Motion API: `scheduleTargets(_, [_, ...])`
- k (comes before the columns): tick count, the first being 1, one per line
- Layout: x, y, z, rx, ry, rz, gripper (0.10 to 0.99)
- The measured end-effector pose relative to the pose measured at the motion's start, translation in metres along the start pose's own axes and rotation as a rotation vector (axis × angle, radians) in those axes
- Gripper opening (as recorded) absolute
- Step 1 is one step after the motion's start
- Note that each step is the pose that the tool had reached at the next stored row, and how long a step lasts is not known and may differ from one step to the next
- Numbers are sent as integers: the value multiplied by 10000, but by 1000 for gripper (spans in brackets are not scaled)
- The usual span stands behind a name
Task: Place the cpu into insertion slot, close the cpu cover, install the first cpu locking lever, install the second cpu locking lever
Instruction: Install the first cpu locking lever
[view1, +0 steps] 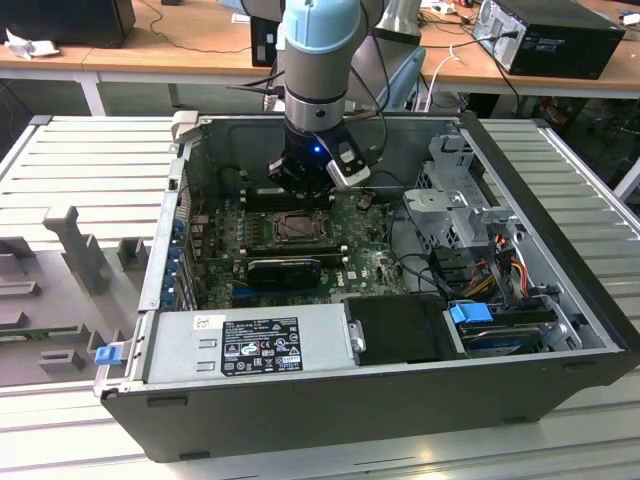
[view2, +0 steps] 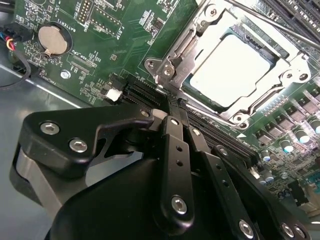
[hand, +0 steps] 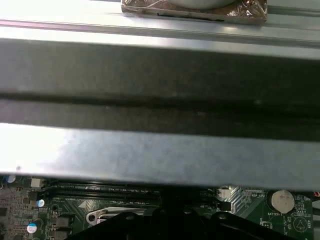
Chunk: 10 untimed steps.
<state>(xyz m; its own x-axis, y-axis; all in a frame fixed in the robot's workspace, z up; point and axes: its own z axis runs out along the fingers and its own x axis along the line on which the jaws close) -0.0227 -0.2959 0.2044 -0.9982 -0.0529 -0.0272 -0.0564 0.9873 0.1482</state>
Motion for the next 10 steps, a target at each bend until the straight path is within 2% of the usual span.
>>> scheduleTargets(6, [-3,-3,19,142,8,-10,106])
scheduleTargets(10, [-3,-6,37,160,12,-20,106])
